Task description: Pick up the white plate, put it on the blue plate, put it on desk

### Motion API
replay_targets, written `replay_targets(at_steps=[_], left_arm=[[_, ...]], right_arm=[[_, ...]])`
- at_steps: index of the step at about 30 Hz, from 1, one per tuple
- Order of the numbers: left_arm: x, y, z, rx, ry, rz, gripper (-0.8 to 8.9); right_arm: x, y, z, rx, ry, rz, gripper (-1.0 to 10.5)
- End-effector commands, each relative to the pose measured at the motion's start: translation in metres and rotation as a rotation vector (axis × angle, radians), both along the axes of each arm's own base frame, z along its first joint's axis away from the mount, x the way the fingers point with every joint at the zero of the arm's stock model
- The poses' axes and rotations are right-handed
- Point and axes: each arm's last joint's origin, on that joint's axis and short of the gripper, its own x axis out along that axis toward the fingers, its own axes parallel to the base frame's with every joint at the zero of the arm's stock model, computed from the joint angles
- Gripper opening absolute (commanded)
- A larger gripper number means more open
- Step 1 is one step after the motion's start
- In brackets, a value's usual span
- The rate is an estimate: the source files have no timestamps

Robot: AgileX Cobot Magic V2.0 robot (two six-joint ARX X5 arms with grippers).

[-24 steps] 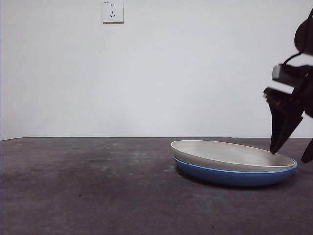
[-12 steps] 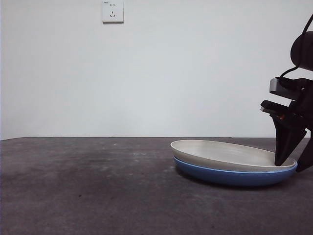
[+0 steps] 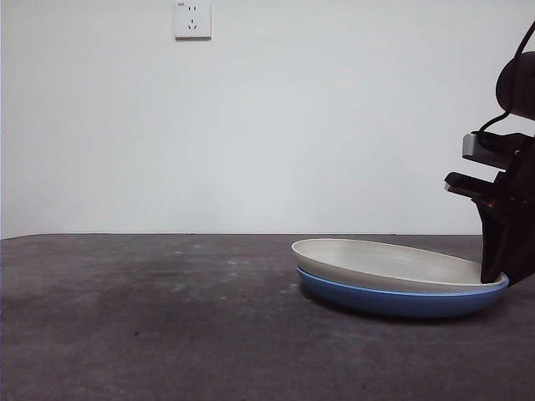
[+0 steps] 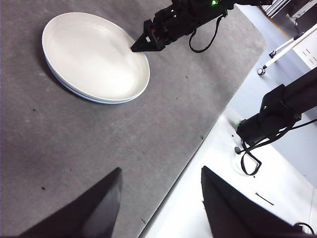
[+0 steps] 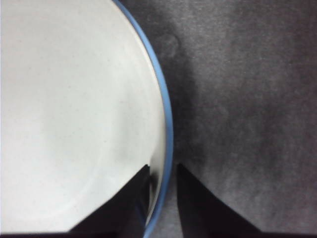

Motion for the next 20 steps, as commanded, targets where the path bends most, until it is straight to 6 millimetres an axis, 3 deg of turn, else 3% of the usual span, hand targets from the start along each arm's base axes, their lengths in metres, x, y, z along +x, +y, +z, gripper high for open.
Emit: replay_targets(at_steps=[1, 11, 20], left_arm=[[0.002, -0.002, 0.002, -0.005, -0.020, -0.015, 2.52], [0.002, -0.002, 0.002, -0.005, -0.019, -0.015, 2.52], [0.002, -0.002, 0.002, -0.005, -0.021, -0.015, 2.52]], right_arm=[[0.002, 0.001, -0.003, -0.001, 0.010, -0.011, 0.1], [0.004, 0.001, -0.001, 0.012, -0.008, -0.031, 0.1], [0.001, 0.001, 0.027, 0.082, -0.113, -0.046, 0.1]])
